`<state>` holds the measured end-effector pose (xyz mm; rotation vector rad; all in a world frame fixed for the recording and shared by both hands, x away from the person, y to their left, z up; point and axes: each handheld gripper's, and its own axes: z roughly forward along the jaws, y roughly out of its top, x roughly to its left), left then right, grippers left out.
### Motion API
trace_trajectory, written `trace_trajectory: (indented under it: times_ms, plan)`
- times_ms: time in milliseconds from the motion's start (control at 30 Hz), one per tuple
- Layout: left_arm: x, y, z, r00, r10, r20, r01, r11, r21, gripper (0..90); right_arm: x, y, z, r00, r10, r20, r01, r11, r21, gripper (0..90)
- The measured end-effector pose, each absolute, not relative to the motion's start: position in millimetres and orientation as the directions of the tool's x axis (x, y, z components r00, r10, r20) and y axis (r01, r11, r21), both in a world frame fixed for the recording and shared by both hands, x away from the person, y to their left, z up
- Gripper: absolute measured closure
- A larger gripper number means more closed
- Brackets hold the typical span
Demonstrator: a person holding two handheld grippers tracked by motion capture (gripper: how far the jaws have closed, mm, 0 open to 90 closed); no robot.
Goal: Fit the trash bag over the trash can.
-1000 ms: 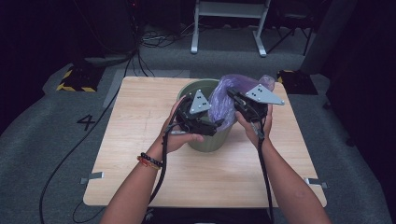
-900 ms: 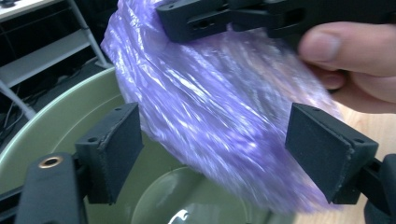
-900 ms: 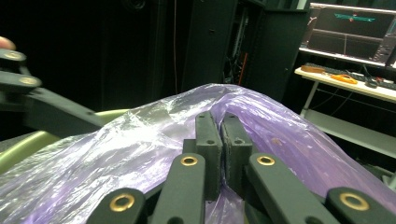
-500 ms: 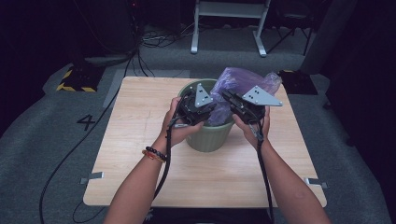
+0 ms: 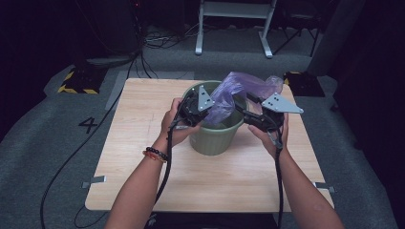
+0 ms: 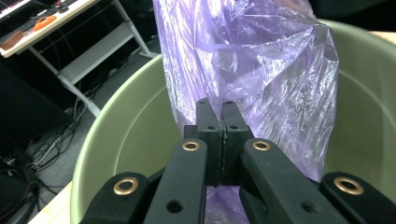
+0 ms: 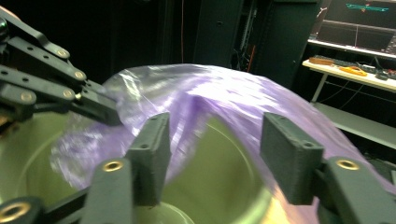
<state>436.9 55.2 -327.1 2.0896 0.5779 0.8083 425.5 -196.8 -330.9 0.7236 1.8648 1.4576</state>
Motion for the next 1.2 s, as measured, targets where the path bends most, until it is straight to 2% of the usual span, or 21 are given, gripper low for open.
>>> trace_trajectory:
  times_ms: [133, 333, 467, 533, 767, 800, 933, 967, 1033, 1067, 1167, 1200]
  plan:
    - [438.6, 61.0, -328.2, 0.689, 0.640, 0.339, 0.125, -0.566, 0.815, 89.3, 424.8, -225.3, -334.7, -0.620, 0.771, -0.144, 0.037, 0.212, 0.977, 37.2]
    - [439.8, 64.4, -329.9, 0.687, 0.642, 0.340, 0.125, -0.566, 0.815, 89.3, 432.5, -245.6, -345.0, -0.619, 0.772, -0.147, 0.070, 0.241, 0.968, 33.0]
    - [440.7, 64.8, -331.1, 0.692, 0.638, 0.339, 0.126, -0.569, 0.813, 89.3, 437.5, -252.8, -355.6, -0.610, 0.771, -0.183, 0.090, 0.297, 0.951, 30.7]
    - [440.6, 64.0, -331.0, 0.697, 0.627, 0.348, 0.118, -0.578, 0.807, 89.3, 442.4, -252.9, -364.4, -0.579, 0.780, -0.236, 0.096, 0.352, 0.931, 29.7]
    - [439.8, 63.3, -330.7, 0.712, 0.614, 0.341, 0.113, -0.580, 0.807, 89.3, 461.3, -249.3, -381.3, -0.490, 0.814, -0.312, 0.114, 0.415, 0.903, 32.9]
    - [439.9, 63.4, -330.8, 0.715, 0.611, 0.341, 0.110, -0.579, 0.808, 89.3, 465.7, -245.7, -385.1, -0.453, 0.824, -0.341, 0.103, 0.428, 0.898, 37.9]
    - [440.4, 64.2, -330.8, 0.720, 0.608, 0.336, 0.108, -0.576, 0.811, 89.3, 471.5, -237.1, -388.0, -0.407, 0.828, -0.385, 0.086, 0.454, 0.887, 56.1]
    - [440.5, 64.4, -330.8, 0.721, 0.607, 0.335, 0.107, -0.575, 0.811, 89.3, 471.5, -237.1, -388.0, -0.407, 0.828, -0.385, 0.086, 0.454, 0.887, 56.1]
    - [440.5, 64.6, -330.8, 0.722, 0.605, 0.337, 0.104, -0.576, 0.811, 89.4, 473.2, -234.4, -388.5, -0.400, 0.829, -0.392, 0.078, 0.457, 0.886, 69.6]
    - [440.3, 64.9, -331.0, 0.722, 0.608, 0.329, 0.108, -0.569, 0.815, 89.3, 473.5, -232.8, -388.3, -0.391, 0.823, -0.413, 0.068, 0.473, 0.878, 80.3]
    - [440.2, 66.5, -330.7, 0.722, 0.613, 0.321, 0.112, -0.561, 0.820, 89.0, 470.4, -234.5, -386.0, -0.388, 0.824, -0.413, 0.051, 0.467, 0.883, 89.5]
    - [440.2, 66.5, -330.7, 0.722, 0.613, 0.321, 0.112, -0.561, 0.820, 88.1, 468.6, -235.9, -384.7, -0.383, 0.828, -0.409, 0.044, 0.459, 0.887, 90.0]
